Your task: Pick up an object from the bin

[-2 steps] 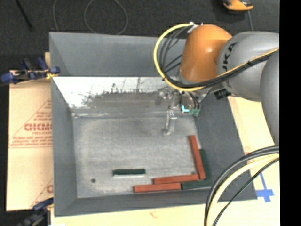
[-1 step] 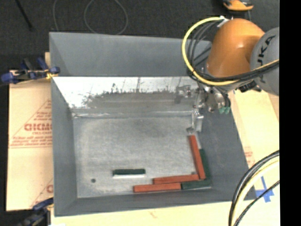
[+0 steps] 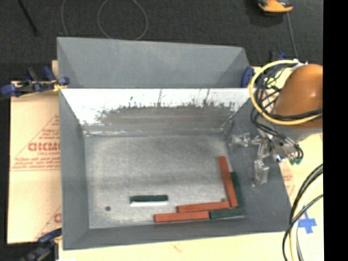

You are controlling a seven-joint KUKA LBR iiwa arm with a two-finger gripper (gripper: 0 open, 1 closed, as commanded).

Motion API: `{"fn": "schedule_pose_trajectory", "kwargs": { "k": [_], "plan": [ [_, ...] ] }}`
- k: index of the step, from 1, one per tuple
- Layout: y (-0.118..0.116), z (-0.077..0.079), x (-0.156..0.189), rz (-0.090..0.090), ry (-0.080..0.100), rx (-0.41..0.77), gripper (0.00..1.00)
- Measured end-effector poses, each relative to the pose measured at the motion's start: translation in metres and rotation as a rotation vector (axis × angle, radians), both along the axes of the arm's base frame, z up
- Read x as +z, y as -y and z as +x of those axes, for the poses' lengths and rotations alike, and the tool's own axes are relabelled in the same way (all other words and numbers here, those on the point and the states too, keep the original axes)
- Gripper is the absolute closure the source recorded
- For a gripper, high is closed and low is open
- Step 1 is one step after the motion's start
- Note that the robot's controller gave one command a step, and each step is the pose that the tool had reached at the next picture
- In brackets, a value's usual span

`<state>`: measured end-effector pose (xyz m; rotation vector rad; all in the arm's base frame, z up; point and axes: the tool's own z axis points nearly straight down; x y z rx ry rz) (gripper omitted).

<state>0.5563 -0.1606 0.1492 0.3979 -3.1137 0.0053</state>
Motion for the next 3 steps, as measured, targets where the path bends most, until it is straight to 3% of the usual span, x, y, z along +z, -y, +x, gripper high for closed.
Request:
{"fn": "schedule_pose_trajectory", "kwargs": {
  "k": [1, 2, 3],
  "plan": [
    [-0.005, -0.030, -0.078, 0.005, 0.008, 0.172, 0.00],
    [-0.004, -0.025, -0.071, 0.000, 0.019, 0.176, 1.00],
    [-0.003, -0.046, -0.033, 0.000, 0.008, 0.169, 1.00]
  ]
}}
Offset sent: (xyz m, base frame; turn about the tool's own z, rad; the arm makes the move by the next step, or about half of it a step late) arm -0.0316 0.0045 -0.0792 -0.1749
